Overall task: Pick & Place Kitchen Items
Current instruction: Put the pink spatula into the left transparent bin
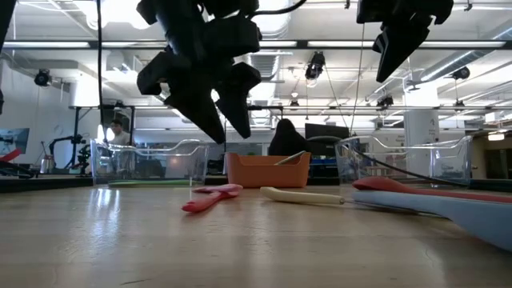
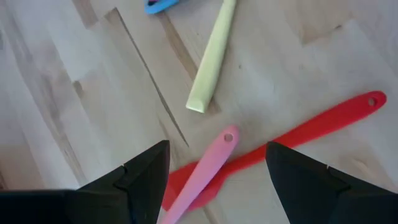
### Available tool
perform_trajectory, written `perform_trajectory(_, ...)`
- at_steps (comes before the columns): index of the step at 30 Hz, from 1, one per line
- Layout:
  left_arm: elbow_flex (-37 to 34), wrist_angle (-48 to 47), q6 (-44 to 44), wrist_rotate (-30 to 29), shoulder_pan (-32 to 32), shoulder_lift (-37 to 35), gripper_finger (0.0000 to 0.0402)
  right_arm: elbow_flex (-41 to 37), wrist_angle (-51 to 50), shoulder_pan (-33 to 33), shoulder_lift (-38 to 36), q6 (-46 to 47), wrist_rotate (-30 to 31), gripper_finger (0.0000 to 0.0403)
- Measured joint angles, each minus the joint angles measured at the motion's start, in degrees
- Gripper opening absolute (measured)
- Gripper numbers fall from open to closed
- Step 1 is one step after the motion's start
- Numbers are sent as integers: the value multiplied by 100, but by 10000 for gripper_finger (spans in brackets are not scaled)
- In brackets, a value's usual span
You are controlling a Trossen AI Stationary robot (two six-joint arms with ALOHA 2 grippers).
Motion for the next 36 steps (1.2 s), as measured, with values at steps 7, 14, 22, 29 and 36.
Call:
perform_trajectory(7,20,-38,396,8,-98,444,266,0,0,0,0,88,2,34)
perform_trajectory(14,20,-74,658,-163,-83,730,266,0,-3,0,0,131,1,34)
perform_trajectory(22,28,3,734,-162,86,755,266,0,0,0,0,129,7,34)
perform_trajectory(29,74,65,453,-89,282,756,266,0,17,0,0,129,9,34)
perform_trajectory(36,48,186,335,75,258,756,266,0,24,-2,0,103,13,34)
